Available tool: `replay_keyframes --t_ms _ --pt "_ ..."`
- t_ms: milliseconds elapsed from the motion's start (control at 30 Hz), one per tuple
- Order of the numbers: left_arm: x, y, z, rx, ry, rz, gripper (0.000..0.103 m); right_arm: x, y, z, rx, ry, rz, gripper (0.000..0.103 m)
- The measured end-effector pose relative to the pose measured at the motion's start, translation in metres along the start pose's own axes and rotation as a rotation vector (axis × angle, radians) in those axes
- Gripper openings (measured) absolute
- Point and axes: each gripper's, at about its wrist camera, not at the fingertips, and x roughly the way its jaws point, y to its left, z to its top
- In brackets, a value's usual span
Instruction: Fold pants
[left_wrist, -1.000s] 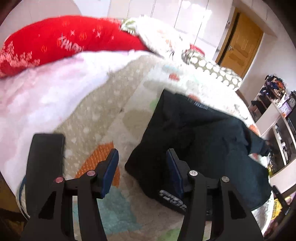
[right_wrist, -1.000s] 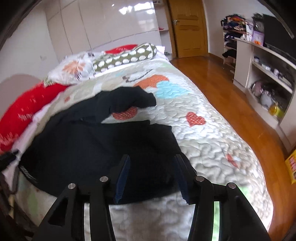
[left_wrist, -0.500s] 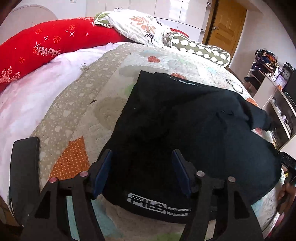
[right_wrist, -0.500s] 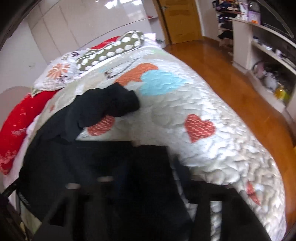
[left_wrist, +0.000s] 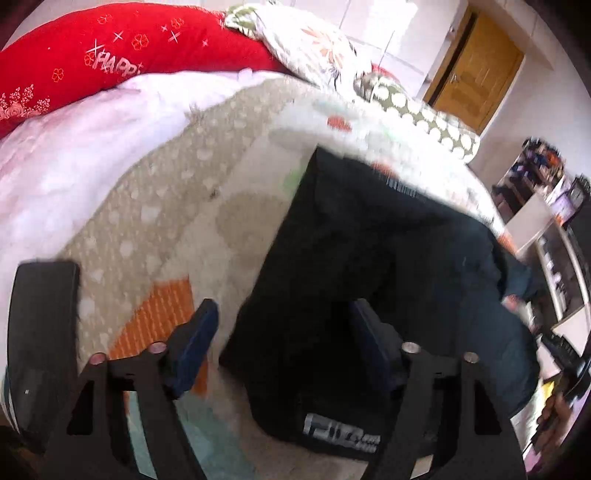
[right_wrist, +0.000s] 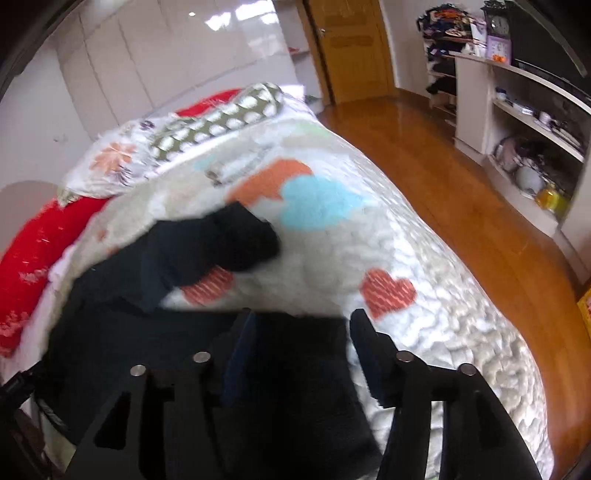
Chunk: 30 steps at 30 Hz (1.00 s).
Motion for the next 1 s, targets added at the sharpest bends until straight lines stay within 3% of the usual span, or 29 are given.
replay_keyframes --t_ms 133,367,467,700,933,967,1000 --pt "0.012 -0.007 0.037 0.024 -0.002 -0.034 0.090 0.008 0.026 0.019 -0.080 -0.004 0.027 0.066" --pt "0.074 -0.019 0.103 0.003 0.105 -0.111 0.090 0.033 0.067 0.055 -0.249 -0.013 0.036 0.077" --pt "0.098 -0.033 0.121 0.067 0.132 -0.091 0.090 0.048 0.082 0.069 -0.311 0.006 0.046 0.078" --pt "0.154 -0.062 0.130 0.249 0.253 -0.039 0.090 0.089 0.117 0.082 -0.398 0.058 0.126 0.081" --pt "0.171 -0.082 0.134 0.348 0.264 -0.048 0.091 0.139 0.147 0.080 -0.446 0.152 0.124 0.081" --pt "0.174 -0.084 0.134 0.360 0.263 -0.039 0.092 0.144 0.149 0.078 -0.446 0.158 0.121 0.080" --pt "0.175 -0.085 0.134 0.364 0.255 -0.033 0.091 0.148 0.150 0.076 -0.443 0.169 0.125 0.069"
